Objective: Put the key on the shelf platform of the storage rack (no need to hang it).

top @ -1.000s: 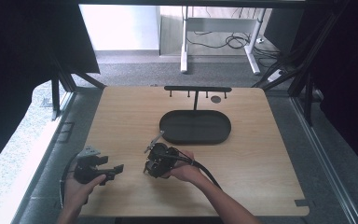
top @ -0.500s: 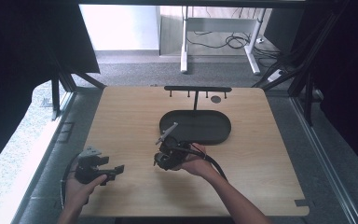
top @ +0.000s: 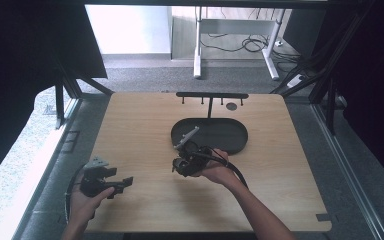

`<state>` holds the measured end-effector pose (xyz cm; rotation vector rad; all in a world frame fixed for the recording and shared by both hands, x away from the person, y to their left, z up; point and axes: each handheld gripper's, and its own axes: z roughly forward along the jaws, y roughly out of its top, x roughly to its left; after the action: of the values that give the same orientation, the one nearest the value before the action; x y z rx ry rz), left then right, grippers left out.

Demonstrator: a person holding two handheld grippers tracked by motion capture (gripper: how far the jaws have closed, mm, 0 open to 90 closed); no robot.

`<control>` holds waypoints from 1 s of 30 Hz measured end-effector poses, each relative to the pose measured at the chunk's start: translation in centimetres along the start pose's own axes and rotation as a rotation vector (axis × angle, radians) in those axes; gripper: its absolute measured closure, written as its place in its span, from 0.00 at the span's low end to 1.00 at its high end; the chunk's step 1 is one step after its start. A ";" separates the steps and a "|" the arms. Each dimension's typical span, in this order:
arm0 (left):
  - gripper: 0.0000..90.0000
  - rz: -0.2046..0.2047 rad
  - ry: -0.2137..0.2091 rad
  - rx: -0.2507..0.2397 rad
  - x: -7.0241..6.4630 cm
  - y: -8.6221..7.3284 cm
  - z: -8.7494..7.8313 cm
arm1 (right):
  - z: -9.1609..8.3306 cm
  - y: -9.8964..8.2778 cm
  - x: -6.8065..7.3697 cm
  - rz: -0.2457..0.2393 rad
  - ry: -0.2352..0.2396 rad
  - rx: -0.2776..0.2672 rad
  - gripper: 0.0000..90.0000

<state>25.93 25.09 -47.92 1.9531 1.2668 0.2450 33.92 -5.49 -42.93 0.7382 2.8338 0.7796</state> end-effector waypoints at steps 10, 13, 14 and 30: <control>0.24 0.001 -0.002 0.003 0.0 0.0 0.0 | -0.2 -0.6 -1.7 0.028 -0.008 0.006 0.55; 0.24 0.000 -0.002 0.004 0.0 0.0 0.1 | -0.2 -0.8 -2.5 0.045 -0.020 0.005 0.55; 0.24 0.000 -0.002 0.004 0.0 0.0 0.1 | -0.2 -0.8 -2.5 0.045 -0.020 0.005 0.55; 0.24 -0.001 -0.003 0.004 0.0 0.0 0.1 | -0.6 -0.7 -4.7 0.084 -0.069 -0.003 0.55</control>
<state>25.96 25.04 -48.01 1.9552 1.2675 0.2389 37.63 -8.59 -42.82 0.8710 2.7560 0.7546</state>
